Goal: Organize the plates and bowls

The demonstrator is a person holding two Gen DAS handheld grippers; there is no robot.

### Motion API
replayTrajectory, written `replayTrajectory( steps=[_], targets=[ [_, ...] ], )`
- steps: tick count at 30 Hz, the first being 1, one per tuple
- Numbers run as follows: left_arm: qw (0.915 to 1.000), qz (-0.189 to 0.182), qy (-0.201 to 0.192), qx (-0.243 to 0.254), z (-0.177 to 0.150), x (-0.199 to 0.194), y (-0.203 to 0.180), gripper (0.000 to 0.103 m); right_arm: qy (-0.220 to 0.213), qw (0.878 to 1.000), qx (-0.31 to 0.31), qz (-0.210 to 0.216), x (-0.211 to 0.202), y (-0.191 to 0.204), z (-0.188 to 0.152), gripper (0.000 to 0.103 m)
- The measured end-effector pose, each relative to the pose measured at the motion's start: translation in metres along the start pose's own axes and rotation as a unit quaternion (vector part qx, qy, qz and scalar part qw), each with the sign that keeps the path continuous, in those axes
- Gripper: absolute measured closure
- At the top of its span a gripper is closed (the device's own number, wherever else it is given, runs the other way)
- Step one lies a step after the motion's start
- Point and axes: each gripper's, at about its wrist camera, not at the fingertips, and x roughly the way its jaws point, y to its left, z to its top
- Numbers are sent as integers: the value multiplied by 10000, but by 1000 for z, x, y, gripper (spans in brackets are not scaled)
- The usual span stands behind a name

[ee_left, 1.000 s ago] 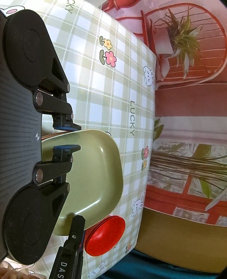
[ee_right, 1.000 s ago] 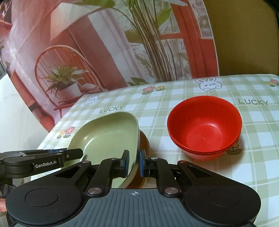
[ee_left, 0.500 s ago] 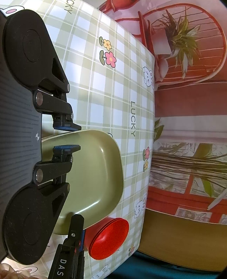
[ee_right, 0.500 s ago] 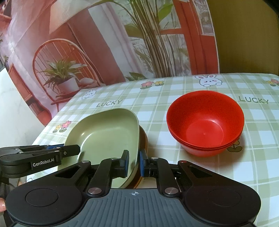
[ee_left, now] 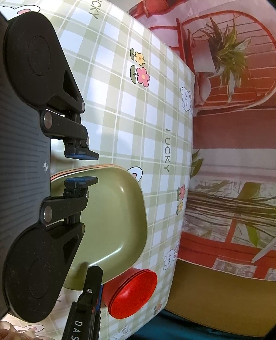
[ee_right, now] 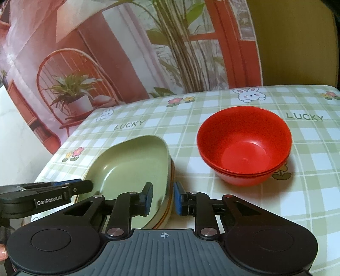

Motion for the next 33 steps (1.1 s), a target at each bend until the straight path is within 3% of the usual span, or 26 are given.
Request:
replayTrajectory(
  steps=[6,20,27,33],
  targets=[
    [10000,23,18,-30,-3,-1,-1,86,77,9998,188,-52,3,-11,-3,77],
    [9999,0,107,-32,-7,2,-1,85,265,9995,170,-70,11,-6,-11,77],
    [9997,-73,-102,-207,0,-11,1,85,-130,9999,14,49,-4,-3,-2,77],
    [9995,-82,-266,-118,17,-16,-9,82,-718,9973,-26,-148,-25,-15,15,77]
  ],
)
